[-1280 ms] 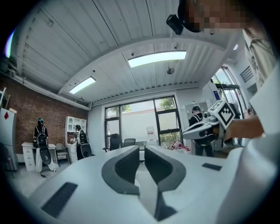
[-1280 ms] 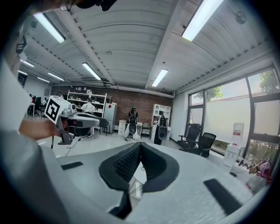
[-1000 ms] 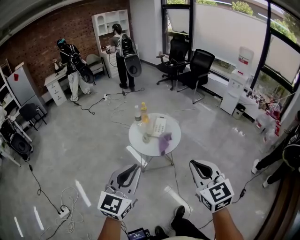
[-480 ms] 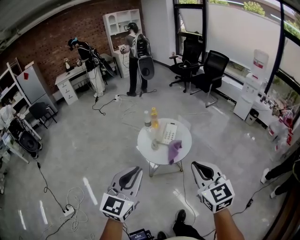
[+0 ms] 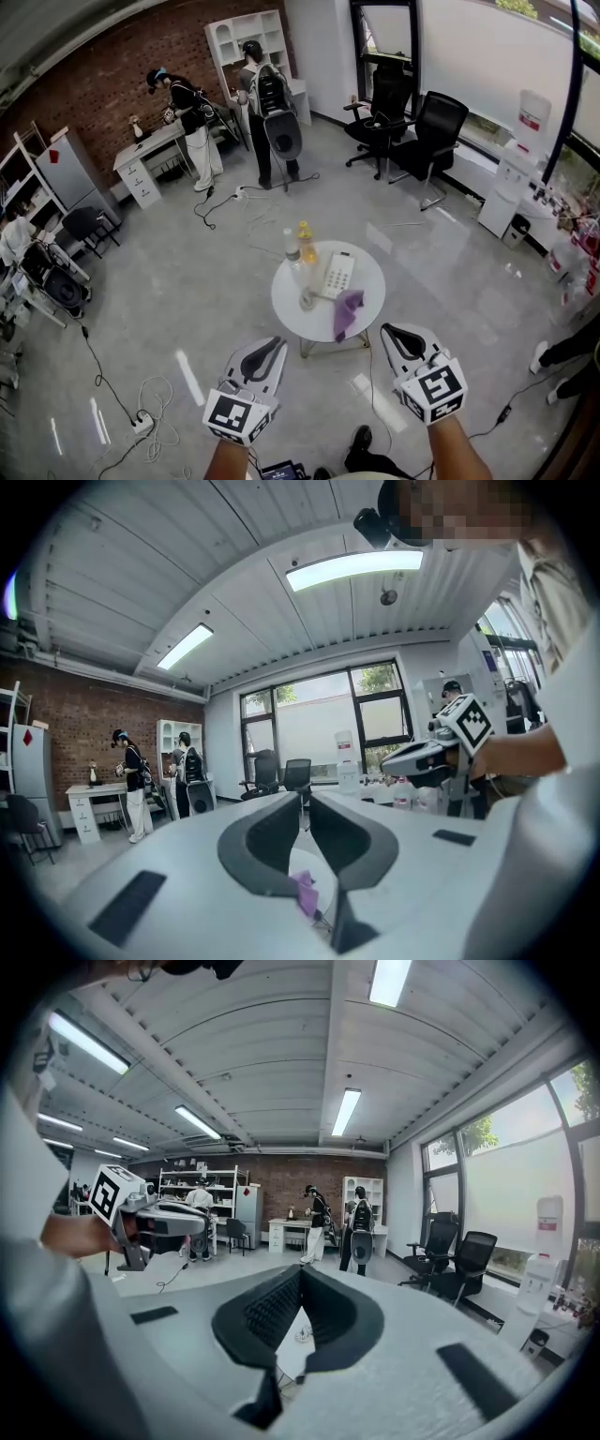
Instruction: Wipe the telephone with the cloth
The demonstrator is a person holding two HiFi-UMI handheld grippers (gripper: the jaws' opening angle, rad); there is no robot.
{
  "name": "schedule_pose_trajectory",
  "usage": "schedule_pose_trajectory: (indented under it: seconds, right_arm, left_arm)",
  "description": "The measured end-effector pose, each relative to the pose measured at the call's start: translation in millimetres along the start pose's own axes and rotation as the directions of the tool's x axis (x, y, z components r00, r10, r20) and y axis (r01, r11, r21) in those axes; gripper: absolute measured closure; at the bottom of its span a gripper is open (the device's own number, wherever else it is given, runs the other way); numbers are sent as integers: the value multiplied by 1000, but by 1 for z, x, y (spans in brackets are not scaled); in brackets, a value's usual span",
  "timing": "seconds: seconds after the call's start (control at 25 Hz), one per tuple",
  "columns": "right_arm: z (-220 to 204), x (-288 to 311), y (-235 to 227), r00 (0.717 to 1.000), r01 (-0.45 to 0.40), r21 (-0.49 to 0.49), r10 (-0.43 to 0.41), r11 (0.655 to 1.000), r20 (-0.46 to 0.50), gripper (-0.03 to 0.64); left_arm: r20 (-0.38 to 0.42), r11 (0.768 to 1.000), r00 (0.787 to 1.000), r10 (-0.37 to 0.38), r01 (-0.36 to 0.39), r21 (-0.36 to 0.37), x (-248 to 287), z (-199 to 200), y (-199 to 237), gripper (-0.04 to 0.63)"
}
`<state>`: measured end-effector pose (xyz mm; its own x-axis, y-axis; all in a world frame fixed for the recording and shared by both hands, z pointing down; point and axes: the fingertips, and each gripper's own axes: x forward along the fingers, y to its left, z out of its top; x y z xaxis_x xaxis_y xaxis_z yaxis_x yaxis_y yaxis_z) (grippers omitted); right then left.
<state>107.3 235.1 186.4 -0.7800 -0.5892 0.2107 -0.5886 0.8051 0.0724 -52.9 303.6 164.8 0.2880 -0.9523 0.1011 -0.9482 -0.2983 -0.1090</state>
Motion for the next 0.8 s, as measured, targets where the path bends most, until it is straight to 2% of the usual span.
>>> schedule_pose_trajectory:
  seconds: [0.52,0.8]
  right_arm:
    - [-9,24,-77,999,-40,31,39,999,13,623]
    - [-18,36,-97,1000,-23,46,23,999,5,623]
  left_arm:
    - [-49,999,999,25,-23,31,77,8,-13,560]
    - [-63,1000,998,1,1,19,108,3,-14,560]
